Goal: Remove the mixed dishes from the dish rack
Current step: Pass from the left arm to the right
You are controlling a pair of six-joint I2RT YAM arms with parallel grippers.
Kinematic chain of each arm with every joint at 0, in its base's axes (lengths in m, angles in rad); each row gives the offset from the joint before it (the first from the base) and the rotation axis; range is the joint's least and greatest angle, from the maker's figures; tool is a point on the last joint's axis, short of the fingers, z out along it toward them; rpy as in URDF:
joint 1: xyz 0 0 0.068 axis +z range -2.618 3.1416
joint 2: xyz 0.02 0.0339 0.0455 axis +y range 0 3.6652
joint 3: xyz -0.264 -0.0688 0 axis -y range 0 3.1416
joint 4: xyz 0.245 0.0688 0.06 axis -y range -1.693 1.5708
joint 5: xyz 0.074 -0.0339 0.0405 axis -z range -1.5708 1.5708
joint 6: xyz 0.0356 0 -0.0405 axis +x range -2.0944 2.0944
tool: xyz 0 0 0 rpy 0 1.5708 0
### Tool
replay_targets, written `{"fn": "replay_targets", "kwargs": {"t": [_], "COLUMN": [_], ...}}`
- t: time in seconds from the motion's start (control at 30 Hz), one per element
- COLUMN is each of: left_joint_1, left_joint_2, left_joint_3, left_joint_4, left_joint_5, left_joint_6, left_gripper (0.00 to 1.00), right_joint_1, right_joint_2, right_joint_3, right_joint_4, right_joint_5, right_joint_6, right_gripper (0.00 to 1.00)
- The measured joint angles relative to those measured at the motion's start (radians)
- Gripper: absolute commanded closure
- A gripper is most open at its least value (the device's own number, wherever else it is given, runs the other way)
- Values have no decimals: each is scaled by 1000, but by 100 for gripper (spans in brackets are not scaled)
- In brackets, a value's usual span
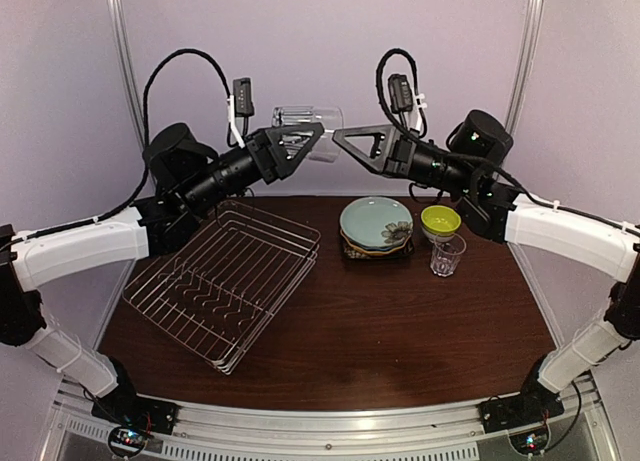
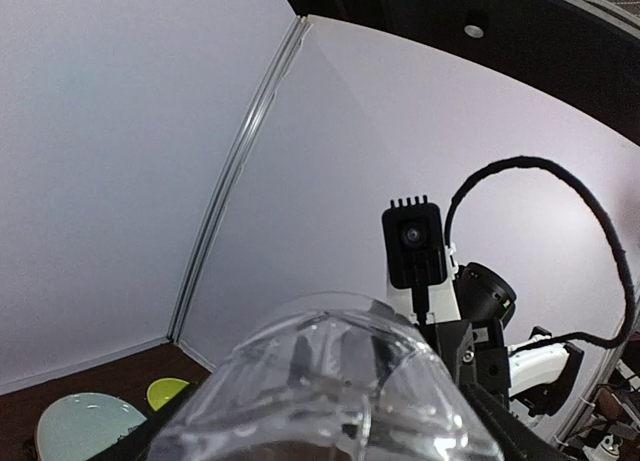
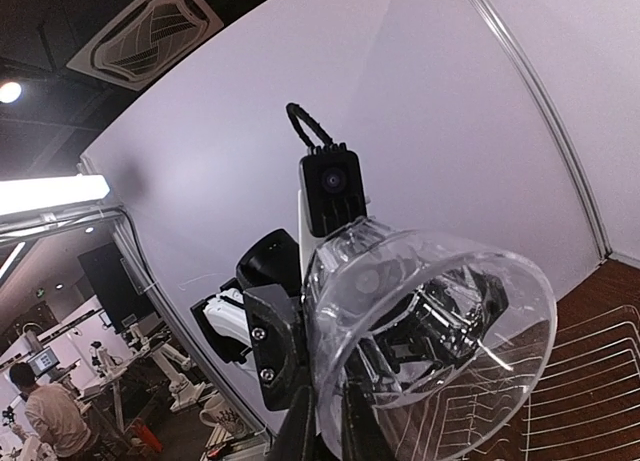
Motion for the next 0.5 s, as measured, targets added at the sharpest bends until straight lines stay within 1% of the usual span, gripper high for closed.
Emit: {"fn": "replay_targets", "kwargs": {"t": [0.03,0.1,0.2,0.27,0.33,0.5], "left_joint_1": [0,0,0,-1,-2,-3], "left_joint_2": [1,1,1,1,0,-3], "left_joint_3": [0,0,0,0,0,-2], "left_joint_4": [5,16,24,26,26,7], "left_joint_5": [1,3,3,3,3,-16], "left_joint_6": [-8,-31,-48,-50,-50,-2], "left_gripper": [36,35,26,16,4,3], "right_joint_1": [0,1,2,2,2,4], "right_joint_2": [3,11,16,17,17,16], "right_joint_3": [4,8,8,8,8,9], "right_joint_4": [2,24,48,51,52,32], "right_joint_5": [-7,-24,-36,-40,-40,-47], "right_joint_6": [3,-3,0,1,1,22], "right_gripper": [100,100,100,100,100,100]}}
